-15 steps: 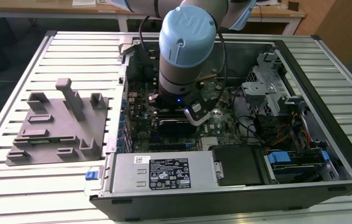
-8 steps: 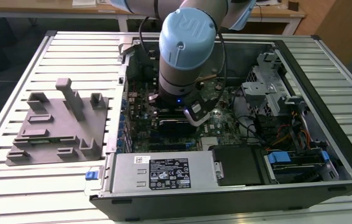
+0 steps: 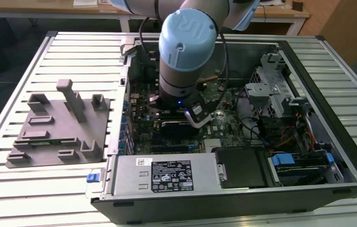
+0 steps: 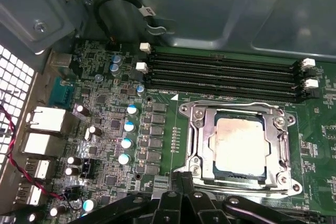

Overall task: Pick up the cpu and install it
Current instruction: 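Install the second cpu locking lever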

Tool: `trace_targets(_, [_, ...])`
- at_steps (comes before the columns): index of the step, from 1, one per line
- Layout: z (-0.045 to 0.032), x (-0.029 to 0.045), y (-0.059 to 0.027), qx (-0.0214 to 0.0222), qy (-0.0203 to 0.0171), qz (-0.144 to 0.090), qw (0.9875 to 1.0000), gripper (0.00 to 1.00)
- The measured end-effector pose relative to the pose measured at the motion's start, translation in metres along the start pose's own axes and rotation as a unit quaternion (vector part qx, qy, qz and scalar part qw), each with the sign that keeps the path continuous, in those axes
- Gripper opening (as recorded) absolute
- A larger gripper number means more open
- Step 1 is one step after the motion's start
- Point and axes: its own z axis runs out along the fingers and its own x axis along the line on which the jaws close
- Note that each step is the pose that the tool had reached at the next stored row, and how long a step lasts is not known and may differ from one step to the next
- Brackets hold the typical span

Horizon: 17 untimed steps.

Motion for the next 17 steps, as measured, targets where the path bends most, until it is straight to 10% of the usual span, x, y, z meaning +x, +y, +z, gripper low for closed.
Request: trace_targets(17, [-0.0068, 0.0023, 0.0057, -0.0002, -0.0001, 0.000, 1.0000, 0.11])
